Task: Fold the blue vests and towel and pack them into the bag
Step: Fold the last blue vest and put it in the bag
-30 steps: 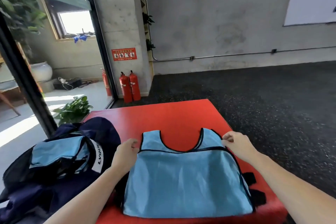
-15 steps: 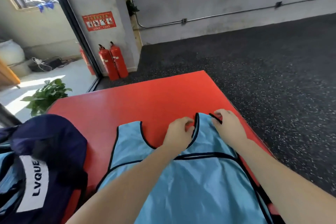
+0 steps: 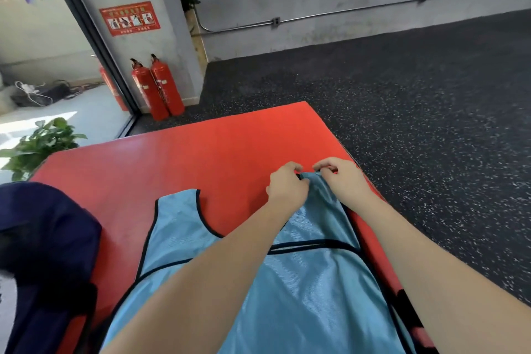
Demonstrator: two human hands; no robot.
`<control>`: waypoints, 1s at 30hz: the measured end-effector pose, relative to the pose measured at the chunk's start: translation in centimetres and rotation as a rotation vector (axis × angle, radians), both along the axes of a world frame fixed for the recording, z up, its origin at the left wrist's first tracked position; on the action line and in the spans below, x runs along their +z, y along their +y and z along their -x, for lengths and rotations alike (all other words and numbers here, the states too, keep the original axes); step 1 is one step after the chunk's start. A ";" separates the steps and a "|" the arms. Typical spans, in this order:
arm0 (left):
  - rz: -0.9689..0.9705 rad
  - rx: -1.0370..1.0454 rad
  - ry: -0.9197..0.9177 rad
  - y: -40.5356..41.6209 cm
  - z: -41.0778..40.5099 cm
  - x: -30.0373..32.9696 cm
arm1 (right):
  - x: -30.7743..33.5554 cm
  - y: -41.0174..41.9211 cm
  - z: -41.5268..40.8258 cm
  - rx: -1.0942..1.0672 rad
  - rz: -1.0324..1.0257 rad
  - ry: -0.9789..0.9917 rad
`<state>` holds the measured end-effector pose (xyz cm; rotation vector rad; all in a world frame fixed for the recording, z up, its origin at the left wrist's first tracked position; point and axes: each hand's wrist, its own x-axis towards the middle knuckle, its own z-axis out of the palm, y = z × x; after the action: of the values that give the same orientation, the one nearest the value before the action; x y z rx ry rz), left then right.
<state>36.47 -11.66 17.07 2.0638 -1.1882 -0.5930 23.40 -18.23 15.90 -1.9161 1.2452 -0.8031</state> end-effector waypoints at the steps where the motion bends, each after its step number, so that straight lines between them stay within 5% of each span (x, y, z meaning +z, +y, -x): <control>1: -0.017 -0.012 -0.006 -0.1 0.2 0.1 | 0.0 0.0 0.1 0.004 -0.014 -0.036; 9: 0.210 0.039 0.080 1.2 0.2 0.5 | 0.6 1.5 1.5 -0.183 0.085 -0.152; 14: -0.021 -0.106 -0.313 2.8 -0.4 -0.3 | -0.7 2.2 2.2 -0.102 0.120 0.222; 17: 0.004 -0.158 -0.404 5.7 -1.2 0.0 | -0.2 4.0 2.7 -0.091 0.197 0.456; 23: 0.042 -0.187 -0.469 16.2 -6.3 -0.4 | 2.2 7.3 2.8 0.193 0.273 0.444; 30: -0.076 -0.105 -0.316 26.3 -14.8 0.0 | 2.8 11.8 3.3 0.448 0.204 0.584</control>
<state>51.26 14.65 17.10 2.2280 -1.4808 -0.3717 20.06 -6.46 18.69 -2.5827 0.9987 -0.1353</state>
